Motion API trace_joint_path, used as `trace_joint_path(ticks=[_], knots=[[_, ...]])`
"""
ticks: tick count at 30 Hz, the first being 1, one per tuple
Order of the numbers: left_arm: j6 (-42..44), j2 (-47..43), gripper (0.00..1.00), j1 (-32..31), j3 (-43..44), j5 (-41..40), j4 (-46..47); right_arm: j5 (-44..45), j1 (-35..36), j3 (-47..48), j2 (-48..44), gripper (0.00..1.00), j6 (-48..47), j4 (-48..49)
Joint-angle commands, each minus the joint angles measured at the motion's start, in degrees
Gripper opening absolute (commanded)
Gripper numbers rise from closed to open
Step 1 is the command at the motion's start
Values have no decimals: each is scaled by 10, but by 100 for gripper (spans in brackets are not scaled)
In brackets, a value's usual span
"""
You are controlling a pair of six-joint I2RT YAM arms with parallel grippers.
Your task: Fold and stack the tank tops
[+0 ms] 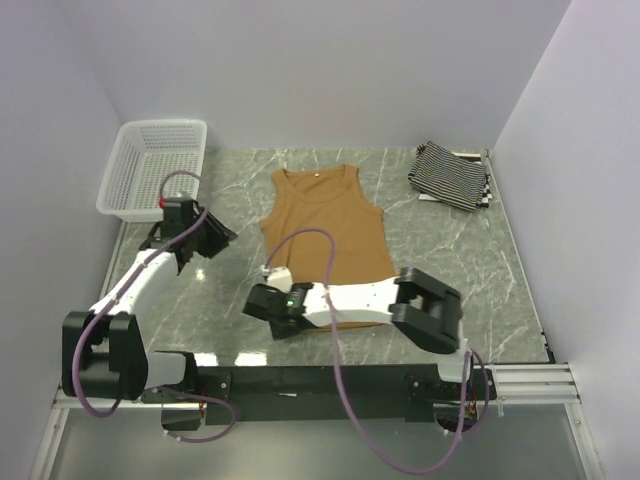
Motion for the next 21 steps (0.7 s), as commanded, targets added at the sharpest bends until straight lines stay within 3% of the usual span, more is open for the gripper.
trace_joint_path(ticks=[1, 5, 9, 21], knots=[[-46, 19, 43, -48, -26, -32, 90, -17, 4, -76, -91, 0, 1, 43], [-54, 89, 45, -88, -27, -47, 130, -43, 5, -143, -155, 0, 11, 76], [-48, 142, 45, -122, 1, -70, 145, -47, 5, -151, -168, 0, 14, 76], [-27, 254, 42, -127, 74, -100, 150, -69, 9, -154, -180, 0, 17, 90]])
